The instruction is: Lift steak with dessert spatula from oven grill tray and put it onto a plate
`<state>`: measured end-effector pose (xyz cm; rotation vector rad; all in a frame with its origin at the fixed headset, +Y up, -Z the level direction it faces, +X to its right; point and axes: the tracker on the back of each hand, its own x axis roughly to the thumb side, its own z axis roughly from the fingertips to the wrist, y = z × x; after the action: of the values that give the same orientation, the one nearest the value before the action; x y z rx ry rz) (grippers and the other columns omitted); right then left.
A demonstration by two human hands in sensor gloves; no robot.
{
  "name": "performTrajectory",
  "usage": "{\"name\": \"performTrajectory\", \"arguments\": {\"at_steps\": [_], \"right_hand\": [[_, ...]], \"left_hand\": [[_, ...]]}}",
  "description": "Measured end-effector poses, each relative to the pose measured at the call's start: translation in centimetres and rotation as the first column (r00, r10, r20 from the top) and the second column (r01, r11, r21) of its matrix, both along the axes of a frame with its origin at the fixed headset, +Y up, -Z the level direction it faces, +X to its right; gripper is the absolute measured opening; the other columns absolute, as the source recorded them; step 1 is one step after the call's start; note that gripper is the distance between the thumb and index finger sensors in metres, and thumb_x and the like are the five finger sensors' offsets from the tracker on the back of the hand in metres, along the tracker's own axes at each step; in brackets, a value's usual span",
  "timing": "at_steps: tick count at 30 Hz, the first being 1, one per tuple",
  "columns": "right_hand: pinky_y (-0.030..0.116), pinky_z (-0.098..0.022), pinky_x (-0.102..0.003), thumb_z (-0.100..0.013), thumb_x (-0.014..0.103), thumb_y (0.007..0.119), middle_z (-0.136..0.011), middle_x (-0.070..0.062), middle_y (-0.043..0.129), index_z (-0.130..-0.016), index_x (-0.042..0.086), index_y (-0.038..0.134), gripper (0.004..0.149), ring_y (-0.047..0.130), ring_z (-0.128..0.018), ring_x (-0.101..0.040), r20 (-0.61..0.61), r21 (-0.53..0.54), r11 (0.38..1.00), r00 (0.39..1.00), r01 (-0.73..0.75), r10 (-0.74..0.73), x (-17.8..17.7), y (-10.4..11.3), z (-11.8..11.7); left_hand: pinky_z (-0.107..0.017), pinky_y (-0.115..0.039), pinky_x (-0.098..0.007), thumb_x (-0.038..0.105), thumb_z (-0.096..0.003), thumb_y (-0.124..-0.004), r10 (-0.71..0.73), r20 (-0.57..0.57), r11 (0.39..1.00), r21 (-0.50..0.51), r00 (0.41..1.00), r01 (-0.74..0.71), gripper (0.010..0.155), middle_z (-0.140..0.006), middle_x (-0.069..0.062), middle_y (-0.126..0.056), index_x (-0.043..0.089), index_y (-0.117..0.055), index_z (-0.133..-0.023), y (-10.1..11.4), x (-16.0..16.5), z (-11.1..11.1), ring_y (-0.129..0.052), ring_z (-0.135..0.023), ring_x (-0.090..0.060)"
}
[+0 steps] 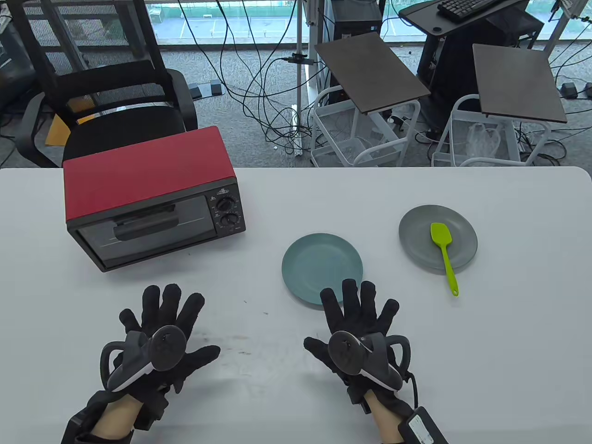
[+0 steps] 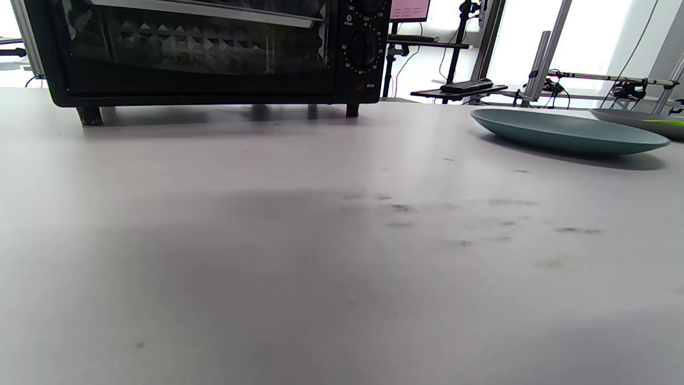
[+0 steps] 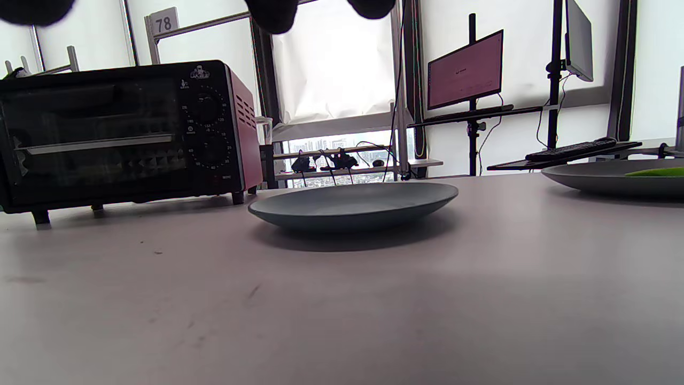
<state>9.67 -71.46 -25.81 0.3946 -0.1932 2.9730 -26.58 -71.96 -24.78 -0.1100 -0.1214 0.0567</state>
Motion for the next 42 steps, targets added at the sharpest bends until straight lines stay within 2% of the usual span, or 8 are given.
{"name": "performTrajectory", "arguments": {"at_steps": [26,31,35,42], "right_hand": [[0.018,-0.064,-0.084,-0.042,0.081,0.052,-0.122,-0.021,0.017,-0.118,0.025,0.027,0.097,0.011,-0.107,-0.055,0.01,-0.008,1.0,1.0,0.008,-0.008,0.2,0.0,-0.2],[0.018,-0.064,-0.085,-0.042,0.081,0.052,-0.122,-0.022,0.017,-0.118,0.025,0.027,0.097,0.011,-0.106,-0.055,0.016,-0.009,1.0,1.0,0.014,-0.013,0.3,-0.1,-0.1],[0.018,-0.064,-0.084,-0.042,0.081,0.052,-0.122,-0.022,0.017,-0.118,0.025,0.027,0.097,0.011,-0.107,-0.055,0.022,-0.01,1.0,1.0,0.018,-0.018,0.4,-0.1,-0.1],[0.019,-0.064,-0.084,-0.042,0.081,0.052,-0.122,-0.022,0.017,-0.118,0.025,0.028,0.097,0.011,-0.106,-0.055,0.028,-0.013,1.0,1.0,0.015,-0.014,0.4,-0.2,0.0]], "left_hand": [[-0.072,-0.02,-0.081,0.098,-0.0326,-0.053,0.031,-0.039,0.999,0.012,0.999,-0.03,0.105,-0.125,0.002,0.005,0.052,0.002,-0.108,0.2,-0.5,-0.2,0.005,-0.117,-0.042],[-0.072,-0.024,-0.081,0.1,-0.0312,-0.056,0.02,-0.07,0.998,0.066,0.997,-0.016,0.107,-0.127,0.0,-0.002,0.05,-0.002,-0.11,1.4,-0.7,-0.3,-0.004,-0.12,-0.042],[-0.074,-0.028,-0.081,0.1,-0.0302,-0.058,0.075,-0.088,0.995,0.071,0.993,-0.069,0.109,-0.127,0.001,-0.004,0.05,-0.004,-0.111,2.4,-1.2,-0.6,-0.007,-0.12,-0.043],[-0.077,-0.052,-0.074,0.102,-0.0275,-0.063,0.142,-0.191,0.985,0.123,0.971,-0.119,0.113,-0.129,0.001,-0.018,0.047,-0.011,-0.112,5.1,-3.3,-2.5,-0.029,-0.122,-0.042]]}}
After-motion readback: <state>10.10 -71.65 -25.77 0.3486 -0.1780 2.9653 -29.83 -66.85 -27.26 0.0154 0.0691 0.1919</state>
